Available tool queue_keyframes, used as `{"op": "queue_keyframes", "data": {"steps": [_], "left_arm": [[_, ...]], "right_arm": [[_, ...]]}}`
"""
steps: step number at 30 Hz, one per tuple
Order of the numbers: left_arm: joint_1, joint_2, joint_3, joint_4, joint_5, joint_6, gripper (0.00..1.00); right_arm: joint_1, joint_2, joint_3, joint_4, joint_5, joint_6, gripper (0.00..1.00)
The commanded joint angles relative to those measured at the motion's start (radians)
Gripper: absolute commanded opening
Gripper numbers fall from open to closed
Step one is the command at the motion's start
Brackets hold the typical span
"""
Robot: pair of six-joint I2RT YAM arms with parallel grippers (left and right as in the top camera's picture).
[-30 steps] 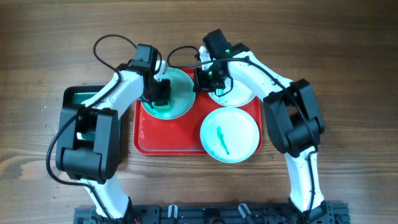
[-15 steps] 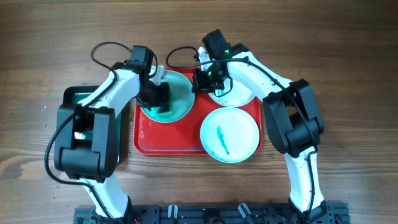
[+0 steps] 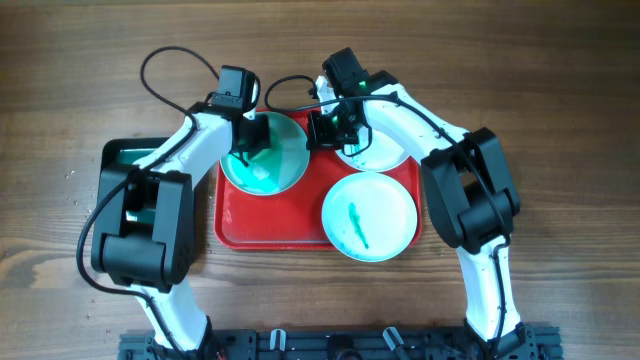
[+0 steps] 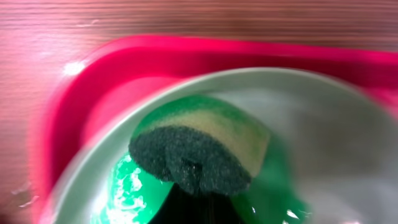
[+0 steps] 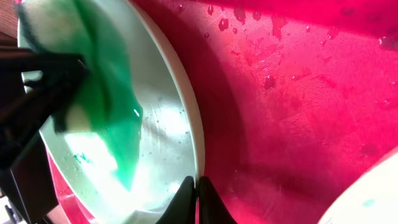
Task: Clean dirty plates on tray and stack at the side
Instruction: 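Scrub the top-left plate with the sponge in the left gripper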
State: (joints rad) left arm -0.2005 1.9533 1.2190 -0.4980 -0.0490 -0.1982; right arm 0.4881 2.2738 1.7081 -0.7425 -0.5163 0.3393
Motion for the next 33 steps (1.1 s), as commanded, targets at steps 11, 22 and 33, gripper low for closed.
{"op": "queue_keyframes", "data": {"steps": [11, 22, 33], "left_arm": [[0.015, 0.015, -0.016, -0.238, 0.640, 0.293, 0.04], [0.015, 0.015, -0.016, 0.041, -0.162, -0.126, 0.04], [-0.031, 0.015, -0.016, -0.157, 0.594, 0.041, 0.04]], "right_arm": [[-0.002, 0.012, -0.002, -0.002, 0.003, 0.001, 0.04], [-0.002, 0.012, -0.002, -0.002, 0.003, 0.002, 0.04], [-0.002, 0.012, -0.002, -0.003, 0.003, 0.001, 0.04]]}}
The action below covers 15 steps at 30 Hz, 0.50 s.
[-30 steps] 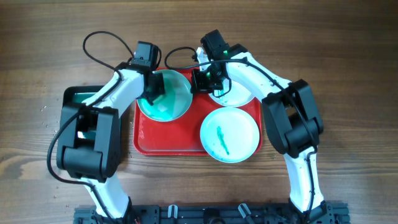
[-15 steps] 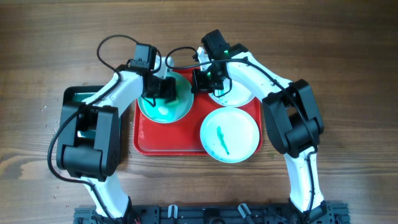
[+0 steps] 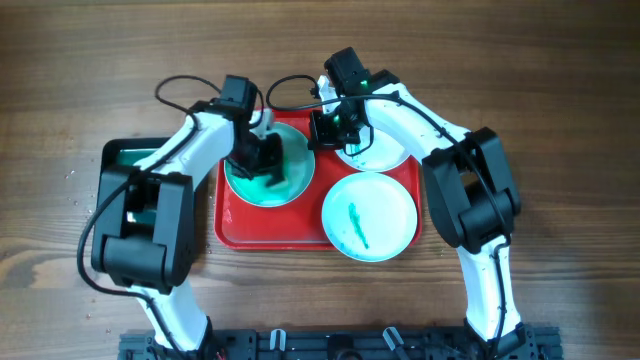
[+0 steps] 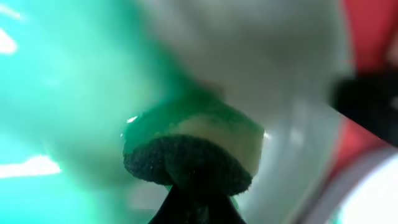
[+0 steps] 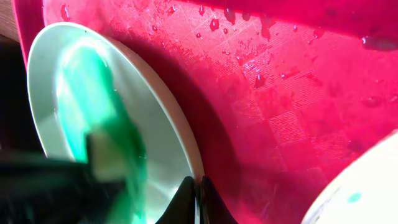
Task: Clean dirty plates on tray and stack at the side
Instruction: 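Scrub the top-left plate with the sponge in the left gripper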
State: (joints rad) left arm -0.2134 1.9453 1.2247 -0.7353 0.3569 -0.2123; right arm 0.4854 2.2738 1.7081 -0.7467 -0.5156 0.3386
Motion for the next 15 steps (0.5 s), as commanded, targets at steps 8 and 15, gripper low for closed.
{"op": "queue_keyframes", "data": {"steps": [8, 15], "left_arm": [[-0.017, 0.023, -0.022, 0.325, -0.504, -0.108, 0.08], [-0.020, 0.023, -0.022, 0.106, -0.575, -0.336, 0.04]], "right_arm": [[0.001, 0.012, -0.002, -0.002, 0.004, 0.001, 0.04], [0.001, 0.012, -0.002, -0.006, 0.010, 0.002, 0.04]]}}
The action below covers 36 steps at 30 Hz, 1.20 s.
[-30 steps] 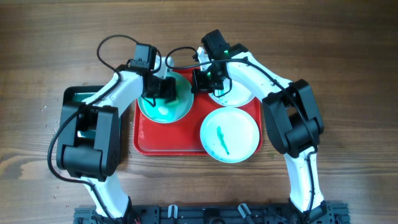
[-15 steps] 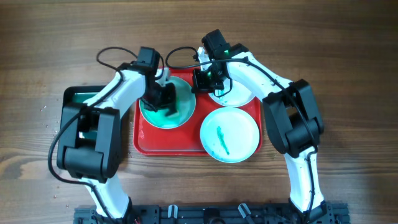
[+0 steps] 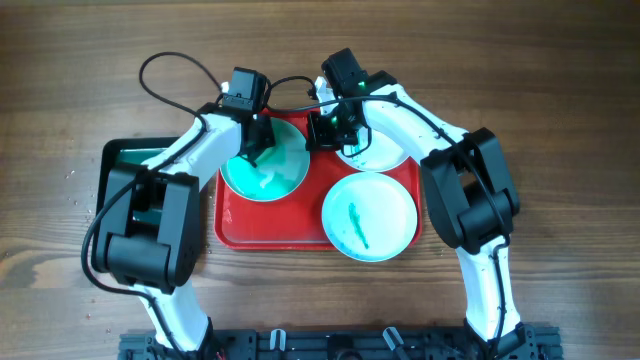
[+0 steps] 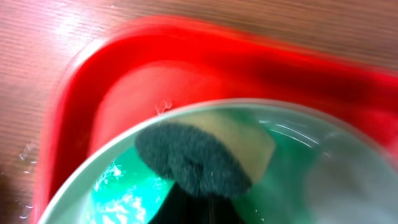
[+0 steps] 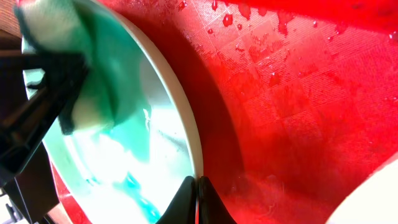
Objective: Clean dirty plates on tray and stack at the side
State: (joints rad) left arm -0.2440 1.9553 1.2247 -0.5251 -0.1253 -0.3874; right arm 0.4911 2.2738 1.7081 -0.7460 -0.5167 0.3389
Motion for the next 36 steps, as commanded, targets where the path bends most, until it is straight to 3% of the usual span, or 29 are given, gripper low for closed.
{"op": "queue_keyframes", "data": {"steps": [1, 4, 7, 12, 13, 15, 21, 23, 28, 36], "left_arm": [[0.010, 0.013, -0.022, -0.143, -0.042, -0.171, 0.04], [0.012, -0.006, -0.019, -0.175, 0.077, -0.171, 0.04], [0.041, -0.063, 0.035, -0.186, 0.105, -0.171, 0.04], [0.135, -0.198, 0.159, -0.296, 0.136, -0.151, 0.04], [0.153, -0.224, 0.167, -0.311, 0.135, -0.135, 0.04], [0.194, -0.279, 0.167, -0.337, 0.134, -0.113, 0.04], [0.306, -0.335, 0.167, -0.467, 0.132, -0.113, 0.04], [0.325, -0.335, 0.167, -0.502, 0.132, -0.113, 0.04], [0.341, -0.335, 0.167, -0.516, 0.132, -0.114, 0.04], [0.341, -0.334, 0.167, -0.521, 0.132, -0.114, 0.04]], "right_arm": [[-0.004, 0.012, -0.002, -0.010, 0.011, 0.002, 0.04], [0.007, 0.012, -0.002, -0.053, 0.046, 0.068, 0.04], [0.053, 0.012, -0.002, -0.059, 0.112, 0.097, 0.05], [0.090, 0.012, -0.002, -0.057, 0.193, 0.145, 0.15], [0.090, 0.012, -0.002, -0.057, 0.208, 0.165, 0.15], [0.092, 0.012, -0.002, -0.051, 0.225, 0.186, 0.04], [0.090, -0.028, 0.040, -0.087, 0.243, 0.128, 0.04], [0.100, -0.092, 0.045, -0.111, 0.348, 0.132, 0.04], [0.178, -0.268, 0.045, -0.191, 0.826, 0.132, 0.04], [0.401, -0.316, 0.044, -0.307, 1.320, 0.135, 0.04]]}}
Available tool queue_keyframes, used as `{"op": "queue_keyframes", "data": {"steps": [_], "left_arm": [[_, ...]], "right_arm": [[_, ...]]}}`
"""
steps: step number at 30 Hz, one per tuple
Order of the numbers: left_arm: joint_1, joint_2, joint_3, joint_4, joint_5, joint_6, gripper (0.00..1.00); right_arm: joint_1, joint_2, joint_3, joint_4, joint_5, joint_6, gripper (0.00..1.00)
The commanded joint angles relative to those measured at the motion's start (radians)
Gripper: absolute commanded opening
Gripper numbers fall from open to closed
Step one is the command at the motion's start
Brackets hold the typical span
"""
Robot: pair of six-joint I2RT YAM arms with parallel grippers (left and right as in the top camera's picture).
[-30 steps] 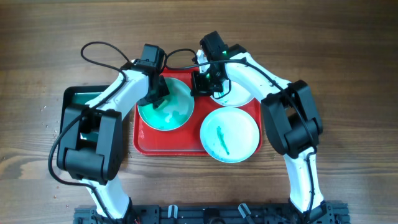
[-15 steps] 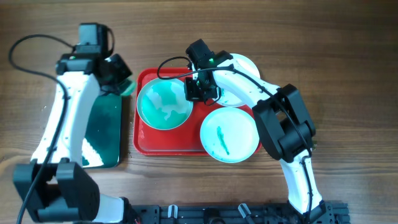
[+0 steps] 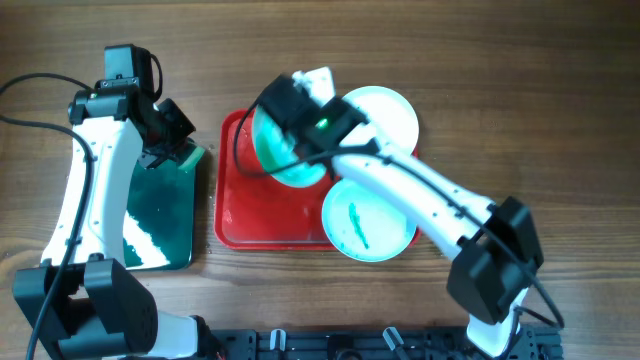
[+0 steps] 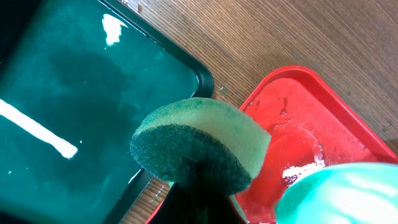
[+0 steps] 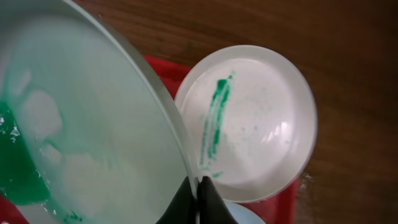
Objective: Clean dirty plates on tray and stack at the side
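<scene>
My right gripper point(image 5: 198, 186) is shut on the rim of a pale plate point(image 5: 87, 137) smeared with green, holding it tilted above the red tray point(image 3: 232, 225). In the overhead view this plate point(image 3: 285, 155) sits over the tray's back left. A white plate point(image 3: 368, 218) with a green streak lies front right, and another white plate point(image 3: 390, 115) back right. My left gripper point(image 3: 168, 142) is shut on a green-and-yellow sponge point(image 4: 199, 146), hanging over the near corner of the dark basin point(image 4: 74, 106).
The dark basin point(image 3: 160, 220) holds green water and stands on the wooden table left of the red tray point(image 4: 298, 137). A cable loops over the table at the far left. Bare wood lies behind and to the right of the tray.
My left gripper has left the smeared plate and now holds the sponge over the basin's corner. My right arm has swung across, and the plate it grips stands tilted up off the tray.
With my right gripper pinching the plate's rim, my left gripper had the sponge on the green-smeared plate, at a different spot on it at each of the three moments. Now the sponge is over the basin and the plate is raised in my right gripper.
</scene>
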State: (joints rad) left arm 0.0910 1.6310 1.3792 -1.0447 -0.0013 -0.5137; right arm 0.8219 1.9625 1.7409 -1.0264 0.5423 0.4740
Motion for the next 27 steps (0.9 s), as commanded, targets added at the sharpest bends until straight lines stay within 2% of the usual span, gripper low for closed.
{"op": "queue_keyframes", "data": {"steps": [1, 7, 11, 14, 16, 18, 19, 22, 23, 27], "left_arm": [[0.006, -0.010, 0.012, -0.002, 0.008, 0.012, 0.04], [0.006, -0.010, 0.012, -0.001, 0.008, 0.012, 0.04], [0.006, -0.010, 0.012, -0.001, 0.008, 0.012, 0.04], [0.006, -0.010, 0.012, -0.001, 0.008, 0.012, 0.04], [0.006, -0.010, 0.012, -0.001, 0.008, 0.012, 0.04], [0.006, -0.010, 0.012, -0.001, 0.008, 0.012, 0.04], [0.006, -0.010, 0.012, -0.001, 0.008, 0.012, 0.04], [0.006, -0.010, 0.012, -0.002, 0.008, 0.012, 0.04], [0.006, -0.010, 0.012, -0.003, 0.008, 0.012, 0.04], [0.006, -0.010, 0.012, -0.004, 0.008, 0.012, 0.04]], "right_arm": [[0.095, -0.005, 0.011, -0.038, 0.302, 0.000, 0.04], [0.240, -0.005, 0.011, -0.048, 0.632, 0.000, 0.04], [0.274, -0.005, 0.011, -0.035, 0.793, 0.000, 0.04], [0.284, -0.005, 0.011, -0.025, 0.877, 0.000, 0.04], [0.285, -0.005, 0.011, -0.005, 0.865, 0.002, 0.04], [0.280, -0.005, 0.011, 0.024, 0.792, 0.025, 0.04], [0.271, -0.005, 0.011, 0.041, 0.690, 0.029, 0.04], [0.206, -0.005, 0.011, 0.063, 0.325, 0.024, 0.04], [0.151, -0.004, 0.011, 0.074, 0.165, 0.026, 0.04], [-0.006, 0.006, -0.046, 0.178, -0.276, 0.035, 0.04]]}}
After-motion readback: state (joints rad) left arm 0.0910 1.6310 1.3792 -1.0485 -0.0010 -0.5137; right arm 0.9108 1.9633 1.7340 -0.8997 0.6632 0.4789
